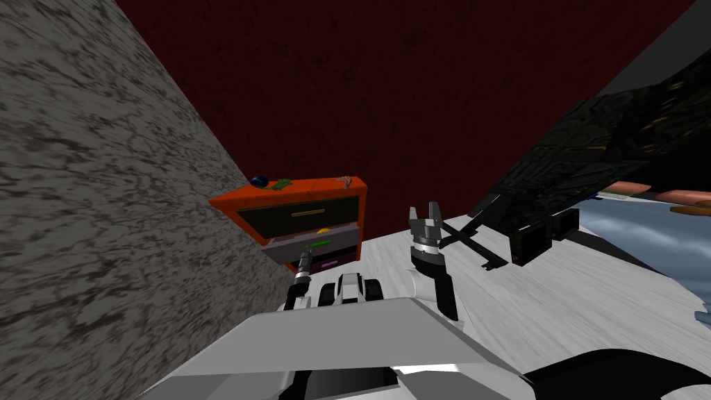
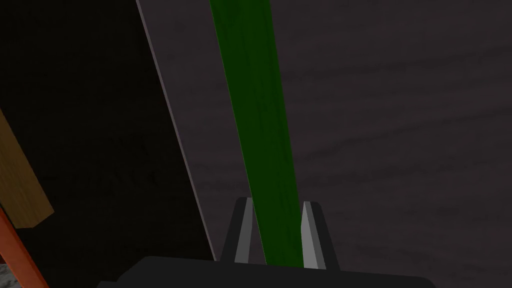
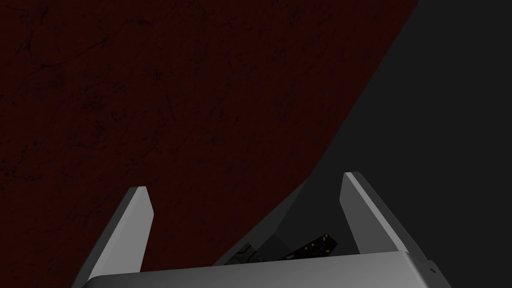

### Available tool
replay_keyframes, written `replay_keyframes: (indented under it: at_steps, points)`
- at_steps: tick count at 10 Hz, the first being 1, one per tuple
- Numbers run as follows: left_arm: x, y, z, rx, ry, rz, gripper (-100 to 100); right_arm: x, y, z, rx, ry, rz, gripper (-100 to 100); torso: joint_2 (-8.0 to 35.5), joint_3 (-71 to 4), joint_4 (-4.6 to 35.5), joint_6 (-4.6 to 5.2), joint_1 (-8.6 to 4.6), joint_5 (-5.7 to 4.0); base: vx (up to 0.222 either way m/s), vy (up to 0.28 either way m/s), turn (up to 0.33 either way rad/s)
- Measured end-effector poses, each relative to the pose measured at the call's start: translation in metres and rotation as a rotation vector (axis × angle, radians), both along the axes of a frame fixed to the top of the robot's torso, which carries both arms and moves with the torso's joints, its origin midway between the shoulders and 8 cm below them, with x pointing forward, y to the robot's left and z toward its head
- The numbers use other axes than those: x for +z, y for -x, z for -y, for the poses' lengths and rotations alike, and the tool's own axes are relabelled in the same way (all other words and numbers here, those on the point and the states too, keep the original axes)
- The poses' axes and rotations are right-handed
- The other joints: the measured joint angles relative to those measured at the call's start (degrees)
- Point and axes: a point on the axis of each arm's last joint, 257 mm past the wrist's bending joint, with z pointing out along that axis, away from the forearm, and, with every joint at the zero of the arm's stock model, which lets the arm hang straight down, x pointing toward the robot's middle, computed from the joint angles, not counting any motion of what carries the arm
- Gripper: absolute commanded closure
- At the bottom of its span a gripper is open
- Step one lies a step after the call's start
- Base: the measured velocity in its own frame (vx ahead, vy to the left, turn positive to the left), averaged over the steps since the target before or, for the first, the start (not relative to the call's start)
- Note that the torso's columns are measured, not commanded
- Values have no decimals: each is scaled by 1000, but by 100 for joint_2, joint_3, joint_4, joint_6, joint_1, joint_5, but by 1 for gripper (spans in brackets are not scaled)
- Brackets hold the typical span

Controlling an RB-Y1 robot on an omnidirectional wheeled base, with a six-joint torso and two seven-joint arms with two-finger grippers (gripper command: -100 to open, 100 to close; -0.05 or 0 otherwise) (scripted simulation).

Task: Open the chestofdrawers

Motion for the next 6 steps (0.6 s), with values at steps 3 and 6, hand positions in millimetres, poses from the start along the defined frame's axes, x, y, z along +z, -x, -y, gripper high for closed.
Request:
replay_keyframes:
  at_steps: [3, 6]
  points:
    - [-2, 1, 4, -6, 3, -11, 100, 0, 0, 0, 0, 0, 0, 0, -28, -19, -8, 0, -13, -4, -142, -32, 12]
    - [4, -4, 4, -9, 1, -3, -100, 0, 0, 0, 0, 0, 0, 0, -42, -22, -11, 9, -4, 3, -119, -25, 15]
